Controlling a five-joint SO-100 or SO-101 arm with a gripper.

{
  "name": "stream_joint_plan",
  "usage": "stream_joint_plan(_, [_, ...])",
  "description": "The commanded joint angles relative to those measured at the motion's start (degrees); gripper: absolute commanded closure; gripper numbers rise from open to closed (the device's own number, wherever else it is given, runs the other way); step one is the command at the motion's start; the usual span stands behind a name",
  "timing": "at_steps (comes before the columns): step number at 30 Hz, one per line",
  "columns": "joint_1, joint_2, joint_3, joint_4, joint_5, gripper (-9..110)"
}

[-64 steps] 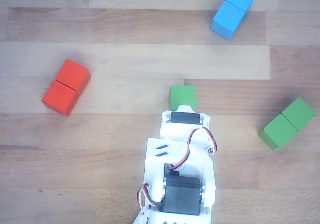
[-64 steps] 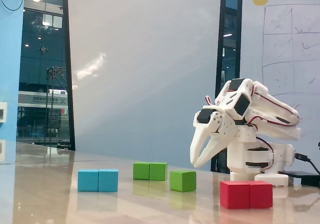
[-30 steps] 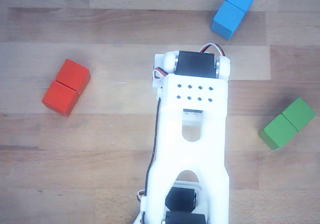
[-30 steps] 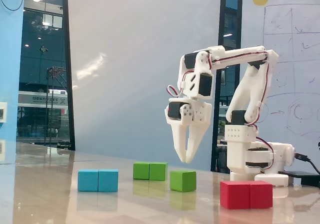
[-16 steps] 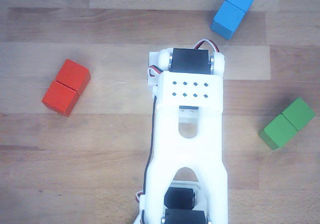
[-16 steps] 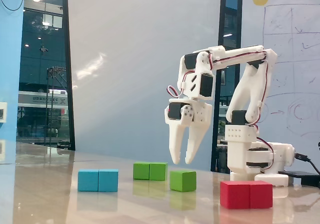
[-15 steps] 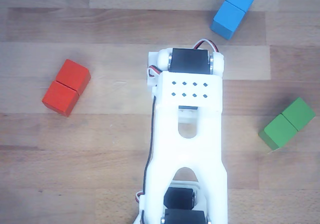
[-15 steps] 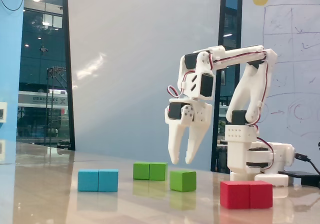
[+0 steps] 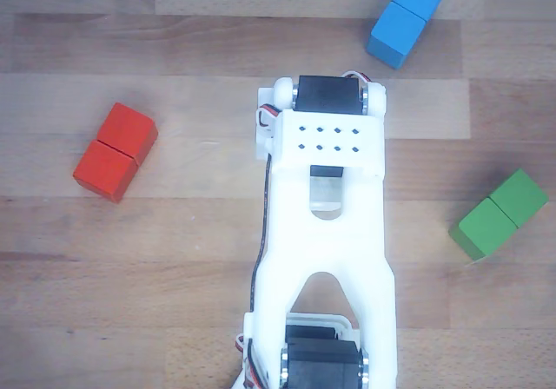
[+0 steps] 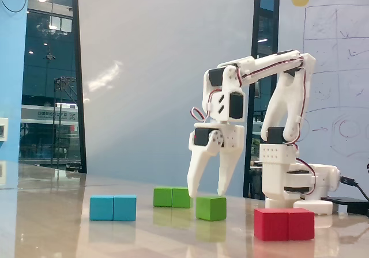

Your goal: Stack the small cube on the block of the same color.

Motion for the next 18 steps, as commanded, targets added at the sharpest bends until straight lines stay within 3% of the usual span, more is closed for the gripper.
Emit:
stream_joint_plan(1, [-0.3, -1.1, -4.4, -0.3, -0.4, 76])
stream_joint_plan(12, [-0.2, -1.4, -4.4, 0.1, -0.4, 76])
stream_joint_plan(18, [-0.3, 0.0, -5.4, 7.2, -0.4, 76])
